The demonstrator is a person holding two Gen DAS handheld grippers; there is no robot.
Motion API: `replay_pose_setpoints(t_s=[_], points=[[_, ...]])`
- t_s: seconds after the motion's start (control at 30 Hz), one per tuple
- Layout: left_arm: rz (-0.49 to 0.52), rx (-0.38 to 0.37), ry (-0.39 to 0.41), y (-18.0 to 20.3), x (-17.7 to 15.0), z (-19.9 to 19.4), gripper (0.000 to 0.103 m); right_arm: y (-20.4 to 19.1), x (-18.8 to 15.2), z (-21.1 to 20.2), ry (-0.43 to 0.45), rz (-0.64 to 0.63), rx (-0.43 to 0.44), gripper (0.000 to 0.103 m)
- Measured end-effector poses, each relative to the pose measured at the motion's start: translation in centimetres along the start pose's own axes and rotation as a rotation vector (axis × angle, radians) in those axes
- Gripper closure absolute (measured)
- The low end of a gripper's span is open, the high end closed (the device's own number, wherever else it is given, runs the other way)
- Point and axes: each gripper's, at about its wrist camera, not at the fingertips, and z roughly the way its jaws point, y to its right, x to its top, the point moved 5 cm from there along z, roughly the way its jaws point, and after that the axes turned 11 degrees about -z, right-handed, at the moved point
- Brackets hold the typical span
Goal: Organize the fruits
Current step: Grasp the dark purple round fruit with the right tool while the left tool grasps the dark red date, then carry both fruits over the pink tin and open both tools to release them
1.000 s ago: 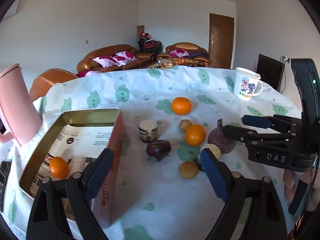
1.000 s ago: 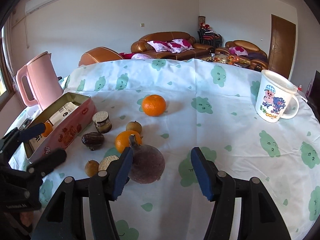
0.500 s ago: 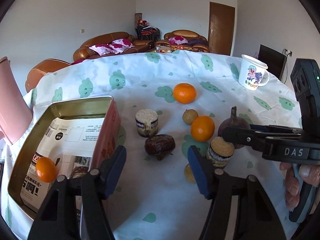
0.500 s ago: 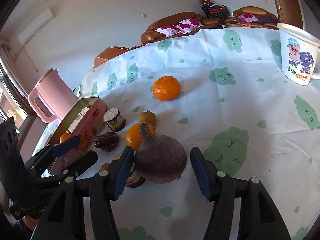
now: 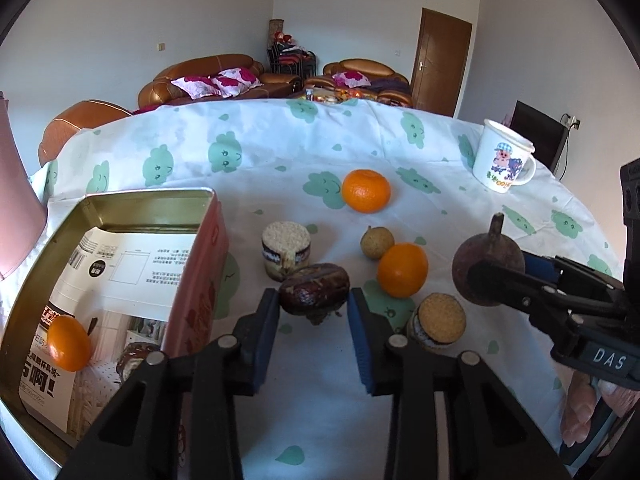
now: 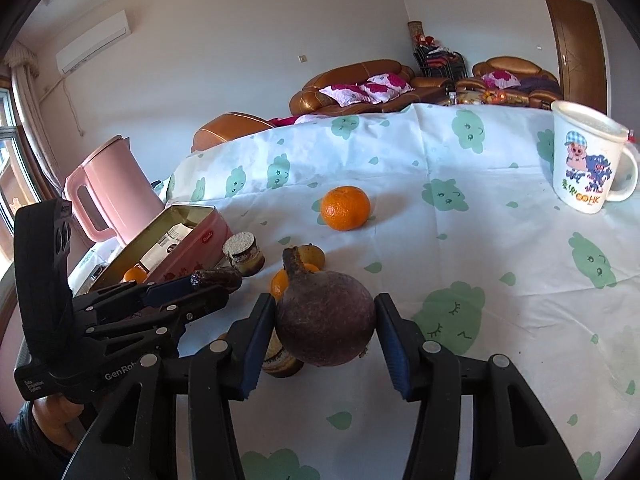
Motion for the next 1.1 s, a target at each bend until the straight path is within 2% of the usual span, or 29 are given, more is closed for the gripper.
replay_pose_setpoints(t_s=[0.13, 0.47, 1.1], points=[[0.01, 0.005, 0.042, 0.1, 0.3, -0.6, 0.067, -0.3, 0.3, -0.6, 0.031, -0.034, -0.034, 0.051], [0.066, 0.05, 0.163, 0.9, 0.5, -2.5, 0.067, -0.8, 0.5, -1.6, 0.081, -0.06, -0.038, 0.05], [0.068, 0.063, 0.232, 1.0, 0.4, -3.7, 0.067, -2.0, 0.7, -3.6, 0.175, -0.124, -0.07, 0.05]])
